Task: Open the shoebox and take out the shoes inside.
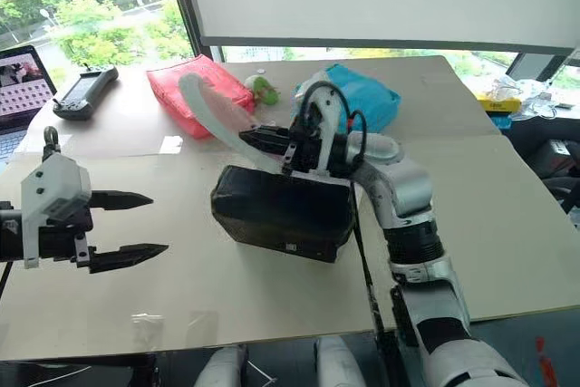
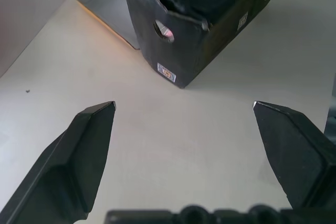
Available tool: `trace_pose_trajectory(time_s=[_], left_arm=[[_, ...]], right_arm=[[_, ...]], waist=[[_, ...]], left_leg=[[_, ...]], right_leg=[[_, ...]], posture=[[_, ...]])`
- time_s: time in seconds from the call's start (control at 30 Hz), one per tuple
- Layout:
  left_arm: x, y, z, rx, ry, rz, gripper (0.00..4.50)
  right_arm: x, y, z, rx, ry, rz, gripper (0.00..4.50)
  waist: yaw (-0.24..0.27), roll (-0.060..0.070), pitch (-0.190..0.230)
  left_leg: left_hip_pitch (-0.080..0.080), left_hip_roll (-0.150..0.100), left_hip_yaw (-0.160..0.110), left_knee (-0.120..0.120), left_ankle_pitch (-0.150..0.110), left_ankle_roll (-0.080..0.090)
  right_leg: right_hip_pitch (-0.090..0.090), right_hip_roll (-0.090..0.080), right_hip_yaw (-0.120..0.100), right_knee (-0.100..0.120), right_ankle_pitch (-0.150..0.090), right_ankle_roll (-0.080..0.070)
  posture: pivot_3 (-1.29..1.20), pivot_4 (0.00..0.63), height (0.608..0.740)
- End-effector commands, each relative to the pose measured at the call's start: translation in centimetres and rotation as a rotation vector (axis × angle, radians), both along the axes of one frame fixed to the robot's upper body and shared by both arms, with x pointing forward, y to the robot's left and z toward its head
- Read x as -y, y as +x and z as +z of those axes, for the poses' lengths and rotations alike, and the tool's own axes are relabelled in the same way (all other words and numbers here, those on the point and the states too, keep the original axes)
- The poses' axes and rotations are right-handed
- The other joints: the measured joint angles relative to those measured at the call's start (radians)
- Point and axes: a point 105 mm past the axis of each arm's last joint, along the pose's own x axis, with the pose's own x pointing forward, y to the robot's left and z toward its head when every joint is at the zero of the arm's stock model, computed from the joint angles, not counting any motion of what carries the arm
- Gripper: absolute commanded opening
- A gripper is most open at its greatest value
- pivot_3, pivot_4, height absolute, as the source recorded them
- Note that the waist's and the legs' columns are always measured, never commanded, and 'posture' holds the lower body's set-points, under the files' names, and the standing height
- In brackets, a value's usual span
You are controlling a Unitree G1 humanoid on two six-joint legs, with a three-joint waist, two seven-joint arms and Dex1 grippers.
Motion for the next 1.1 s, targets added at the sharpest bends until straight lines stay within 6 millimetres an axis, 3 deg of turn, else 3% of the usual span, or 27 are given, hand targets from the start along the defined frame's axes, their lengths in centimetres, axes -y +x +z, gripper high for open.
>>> trace_pose_trajectory(time_s=[0.03,0.1,0.17,0.3,0.5,0.6,0.67,0.77,0.8,0.9,1.03,1.1], left_arm=[[0.1,0.1,0.8,0.035,0.025,-0.013,4.50],[0.2,0.2,0.8,0.038,0.021,-0.014,4.50],[0.3,0.2,0.7,0.043,0.016,-0.015,4.50],[0.7,0.3,0.6,0.046,0.001,-0.029,4.50],[1.2,0.7,0.8,0.054,-0.018,-0.050,4.50],[1.3,0.9,0.9,0.058,-0.022,-0.056,4.50],[1.4,1.0,0.9,0.058,-0.023,-0.061,4.50],[1.6,1.3,0.8,0.056,-0.023,-0.073,4.50],[1.6,1.4,0.8,0.056,-0.023,-0.077,4.50],[1.6,1.7,0.9,0.059,-0.021,-0.080,4.50],[1.6,1.8,0.9,0.056,-0.019,-0.084,4.50],[1.6,1.7,0.9,0.054,-0.017,-0.085,4.50]], right_arm=[[-0.2,1.2,1.7,0.146,0.001,-0.084,0.03],[2.2,4.2,2.7,0.246,-0.038,-0.281,0.03],[6.1,7.6,3.3,0.347,-0.123,-0.530,0.03],[13.3,10.7,3.5,0.401,-0.238,-0.807,0.03],[23.1,11.1,2.7,0.449,-0.482,-1.056,0.03],[26.4,10.6,1.0,0.449,-0.636,-1.118,0.03],[27.6,10.3,-0.4,0.444,-0.723,-1.125,0.03],[27.6,10.0,-2.7,0.401,-0.759,-1.085,0.03],[27.3,9.8,-4.1,0.388,-0.818,-1.042,0.60],[27.0,9.0,-6.8,0.340,-0.901,-0.957,1.54],[26.9,8.4,-5.8,0.322,-0.864,-0.936,2.86],[26.2,7.9,-3.0,0.290,-0.739,-0.918,3.52]], waist=[[0.001,0.000,0.000],[0.006,0.000,0.000],[0.014,0.000,0.000],[0.032,0.000,0.000],[0.030,0.002,0.002],[0.027,0.002,0.002],[0.017,0.002,0.002],[0.004,0.002,0.002],[0.002,0.002,0.002],[0.000,0.002,0.002],[-0.003,0.002,0.002],[-0.002,0.003,0.002]], left_leg=[[0.000,0.000,0.000,0.000,0.000,0.000],[0.000,0.000,0.000,0.001,0.000,0.000],[-0.001,0.000,0.000,0.002,0.000,0.000],[-0.004,-0.001,0.000,0.003,0.000,-0.001],[-0.005,-0.001,0.000,-0.002,0.000,0.000],[-0.005,-0.001,0.001,-0.002,0.000,0.001],[-0.005,-0.001,0.001,-0.002,0.000,0.001],[-0.003,-0.001,0.001,0.001,0.000,0.001],[-0.002,-0.001,0.001,0.002,0.000,0.001],[0.000,-0.002,0.001,0.002,0.001,0.001],[0.002,-0.002,0.002,0.002,0.001,0.001],[0.002,-0.002,0.003,0.002,0.001,0.001]], right_leg=[[0.000,0.000,0.000,0.000,0.000,0.000],[0.000,0.000,0.000,0.000,0.000,0.000],[0.001,0.000,0.000,0.000,0.000,0.000],[0.001,-0.001,0.000,-0.002,0.000,0.000],[-0.001,-0.001,0.000,-0.004,0.000,-0.001],[-0.001,-0.001,0.000,-0.004,0.000,-0.001],[-0.001,-0.001,0.000,-0.004,-0.001,0.000],[0.001,-0.001,0.001,-0.003,-0.001,0.001],[0.002,-0.001,0.001,-0.002,-0.001,0.001],[0.003,-0.001,0.003,0.000,0.000,0.001],[0.003,-0.001,0.004,0.000,0.000,0.001],[0.003,-0.001,0.004,0.000,0.000,0.002]], posture=[[0.00,0.150,0.734],[0.00,0.150,0.734],[0.00,0.150,0.734],[0.00,0.150,0.734],[0.00,0.150,0.734],[0.00,0.150,0.734],[0.00,0.150,0.734],[0.00,0.150,0.734],[0.00,0.150,0.734],[0.00,0.150,0.734],[0.00,0.150,0.734],[0.00,0.150,0.734]])
